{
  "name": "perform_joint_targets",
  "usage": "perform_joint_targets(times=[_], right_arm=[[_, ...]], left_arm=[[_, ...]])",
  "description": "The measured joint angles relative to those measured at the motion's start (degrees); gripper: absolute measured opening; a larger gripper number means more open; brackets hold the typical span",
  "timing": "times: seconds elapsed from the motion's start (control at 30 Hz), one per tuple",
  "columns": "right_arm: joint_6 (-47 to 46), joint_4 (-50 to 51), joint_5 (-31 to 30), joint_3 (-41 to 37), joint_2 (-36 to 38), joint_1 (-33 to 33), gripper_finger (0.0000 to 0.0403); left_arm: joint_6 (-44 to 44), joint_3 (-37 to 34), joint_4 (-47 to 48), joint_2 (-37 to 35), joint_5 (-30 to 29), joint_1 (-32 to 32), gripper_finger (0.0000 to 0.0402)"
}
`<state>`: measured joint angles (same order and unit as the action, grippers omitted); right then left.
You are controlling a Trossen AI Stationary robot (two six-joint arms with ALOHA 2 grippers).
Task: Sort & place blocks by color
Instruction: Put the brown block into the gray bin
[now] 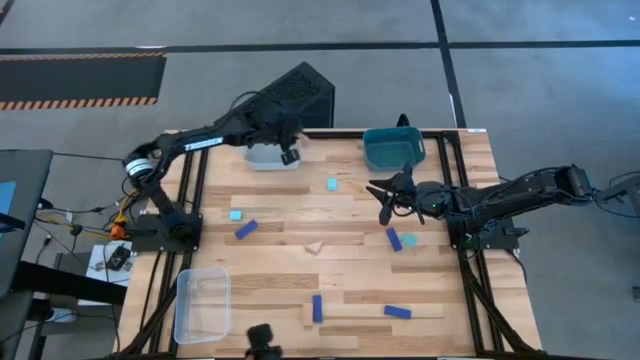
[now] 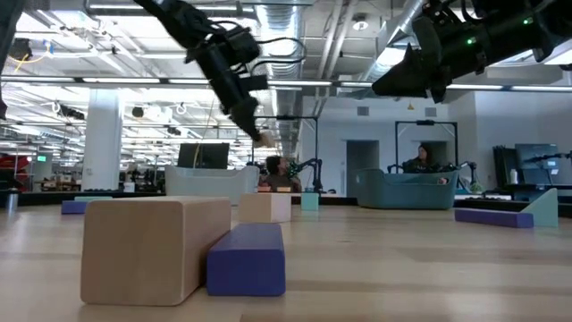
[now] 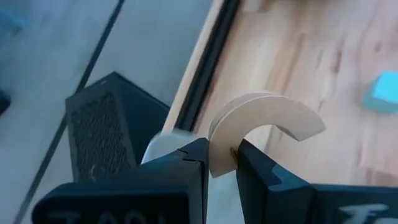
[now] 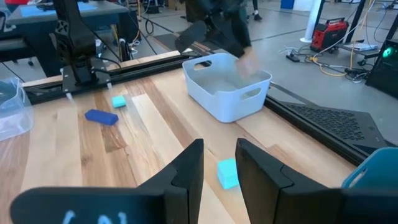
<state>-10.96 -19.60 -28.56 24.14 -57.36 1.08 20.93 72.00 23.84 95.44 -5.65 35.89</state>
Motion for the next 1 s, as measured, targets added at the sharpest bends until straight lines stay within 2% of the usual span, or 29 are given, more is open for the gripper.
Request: perform_joint_targets(times=[0.2,0.33,0.5,0.7,0.9,1.0], right_arm=[[0.3,-0.1,0.0,0.0,0.0,-1.0,0.0119],[0.3,-0.1,0.0,0.0,0.0,-2.2,0.0119],[-0.7,-0.2,0.1,0.0,0.0,-2.3,0.0119],[-1.1,-0.2,0.2,0.0,0.0,-1.7,0.0119],[-2.5,-0.1,0.2,0.0,0.0,-1.5,0.0119],[-2.7,-0.2,0.2,0.0,0.0,-1.5,0.0119]], left_arm=[[-4.1,-12.8,-10.6,-7.1,-2.6,5.1,0.0031],[-7.9,-17.4,-14.7,-7.6,-5.1,8.8,0.0031],[-11.2,-18.9,-15.5,-3.9,-5.2,12.0,0.0035],[-11.3,-18.9,-15.1,0.5,-5.1,12.5,0.0035],[-12.8,-18.8,-14.4,2.1,-3.7,12.5,0.0038],[-12.9,-18.8,-14.1,2.1,-3.8,12.5,0.0054]])
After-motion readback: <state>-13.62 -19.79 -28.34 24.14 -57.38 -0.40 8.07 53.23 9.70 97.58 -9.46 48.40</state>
